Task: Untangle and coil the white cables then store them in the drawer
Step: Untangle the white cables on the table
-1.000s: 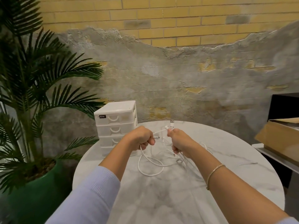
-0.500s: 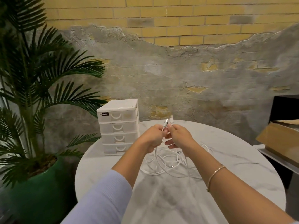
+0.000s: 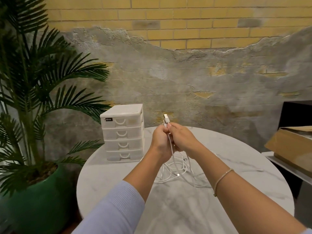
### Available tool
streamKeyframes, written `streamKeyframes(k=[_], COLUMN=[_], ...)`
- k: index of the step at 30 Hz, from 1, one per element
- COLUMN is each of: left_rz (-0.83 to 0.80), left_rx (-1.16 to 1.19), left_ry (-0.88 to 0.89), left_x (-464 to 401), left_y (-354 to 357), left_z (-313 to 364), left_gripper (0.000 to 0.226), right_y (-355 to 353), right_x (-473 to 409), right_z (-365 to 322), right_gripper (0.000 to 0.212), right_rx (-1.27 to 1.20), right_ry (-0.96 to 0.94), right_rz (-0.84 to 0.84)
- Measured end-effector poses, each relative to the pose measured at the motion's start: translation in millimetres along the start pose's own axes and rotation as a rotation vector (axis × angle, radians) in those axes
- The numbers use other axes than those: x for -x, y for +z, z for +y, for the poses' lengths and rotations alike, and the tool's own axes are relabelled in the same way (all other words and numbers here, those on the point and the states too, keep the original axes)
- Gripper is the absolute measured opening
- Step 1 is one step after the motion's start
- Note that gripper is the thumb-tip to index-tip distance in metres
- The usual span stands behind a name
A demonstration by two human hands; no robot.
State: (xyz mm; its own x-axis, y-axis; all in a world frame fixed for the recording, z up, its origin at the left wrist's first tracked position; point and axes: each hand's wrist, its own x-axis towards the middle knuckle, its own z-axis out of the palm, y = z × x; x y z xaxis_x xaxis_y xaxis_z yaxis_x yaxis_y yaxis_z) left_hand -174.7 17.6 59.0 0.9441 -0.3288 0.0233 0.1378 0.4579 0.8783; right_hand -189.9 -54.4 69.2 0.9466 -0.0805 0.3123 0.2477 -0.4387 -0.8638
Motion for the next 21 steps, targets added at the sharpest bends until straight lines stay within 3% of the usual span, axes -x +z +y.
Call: streamKeyframes(k=[5,9,13,17,21], left_rz=[-0.031,0.064,0.234,0.418,0.649], left_rx=[0.151,-0.012,0.06,0.244,0.042], left_ry=[-0.045,-0.064,0.043,0.156,0.214], left_x=[-1.3,-9.2,-14.4,-21.2,-20.4], left_y=[1.3,3.0,2.4,-16.2,-53.3], left_z=[1.7,2.3,23.9,60.2,75.6], left_gripper=[0.042,0.047,0.044,0.048,0.046], right_y=[1.9,0.4,-7.2,-34.5,-78.3], right_x=[5.5,10.0,12.4,12.1,4.2], right_z=[-6.8,-8.6,-0.7,15.4,24.0], right_gripper=[0.038,0.048,0.086,0.067,0.046], right_rx=[0.28,0.37,0.302,0.501,0.451], right_ry=[-0.054,-0.043,0.003,0.038,0.06], right_rz=[-0.051,-0.11,-0.158,-0.11,0.06])
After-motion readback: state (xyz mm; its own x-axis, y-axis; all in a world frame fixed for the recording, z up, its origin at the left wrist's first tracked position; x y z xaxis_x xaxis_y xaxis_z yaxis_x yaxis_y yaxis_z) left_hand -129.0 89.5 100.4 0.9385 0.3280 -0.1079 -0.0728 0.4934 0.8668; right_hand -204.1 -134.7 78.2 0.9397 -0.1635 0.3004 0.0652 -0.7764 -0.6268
